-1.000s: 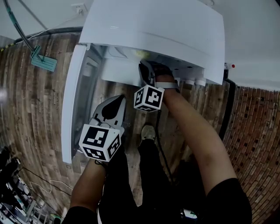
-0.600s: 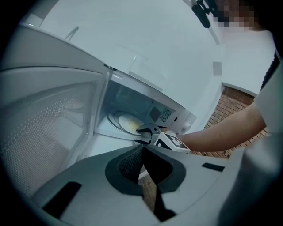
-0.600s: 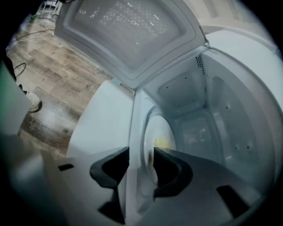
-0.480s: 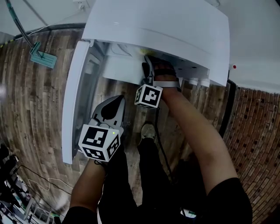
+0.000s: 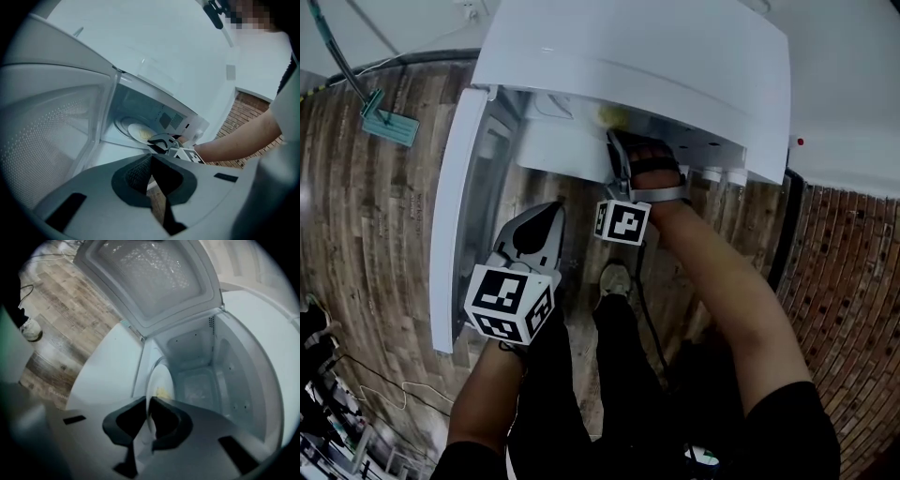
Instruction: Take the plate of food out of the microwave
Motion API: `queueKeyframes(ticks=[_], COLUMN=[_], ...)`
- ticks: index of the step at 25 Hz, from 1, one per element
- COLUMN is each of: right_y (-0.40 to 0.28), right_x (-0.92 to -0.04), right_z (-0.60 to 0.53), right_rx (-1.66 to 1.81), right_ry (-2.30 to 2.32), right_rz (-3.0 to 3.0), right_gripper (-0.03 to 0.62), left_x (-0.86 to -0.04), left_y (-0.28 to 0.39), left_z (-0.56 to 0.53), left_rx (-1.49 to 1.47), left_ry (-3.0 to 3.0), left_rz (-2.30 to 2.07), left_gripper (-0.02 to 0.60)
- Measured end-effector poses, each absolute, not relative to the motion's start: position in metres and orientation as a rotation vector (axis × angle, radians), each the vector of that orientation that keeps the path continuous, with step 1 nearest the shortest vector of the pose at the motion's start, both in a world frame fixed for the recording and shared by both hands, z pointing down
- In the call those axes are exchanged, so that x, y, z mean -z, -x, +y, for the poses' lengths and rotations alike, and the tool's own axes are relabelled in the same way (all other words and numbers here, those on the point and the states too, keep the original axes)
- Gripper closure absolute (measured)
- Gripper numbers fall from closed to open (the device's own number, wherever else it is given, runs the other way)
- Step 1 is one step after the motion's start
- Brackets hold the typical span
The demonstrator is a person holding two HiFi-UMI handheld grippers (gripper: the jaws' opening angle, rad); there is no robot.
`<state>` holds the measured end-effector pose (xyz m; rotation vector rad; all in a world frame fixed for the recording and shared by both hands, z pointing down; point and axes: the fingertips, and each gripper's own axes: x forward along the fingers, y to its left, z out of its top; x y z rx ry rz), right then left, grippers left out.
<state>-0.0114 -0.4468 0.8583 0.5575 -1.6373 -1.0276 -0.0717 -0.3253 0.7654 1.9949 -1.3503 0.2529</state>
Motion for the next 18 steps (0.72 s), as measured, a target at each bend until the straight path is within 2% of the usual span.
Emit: queueKeyframes(ticks=[10, 18], right_y=[-0.006, -0.017], right_x=[-0.841, -0.799], right_z=[-0.426, -0.382], right_rx=[1.199, 1.245], right_ry=[-0.562, -0.54], right_rz=[-1.593, -1.644], right_gripper=[0.569, 0.569], left_x=[-0.766, -0.733], left_y=[0.061, 0.053], left_z=[-0.322, -0.315], left_rx=[-0.229, -0.198], left_ry=[-1.975, -1.999], left_rz=[-1.35, -1.37], left_gripper=[0.589, 0.589])
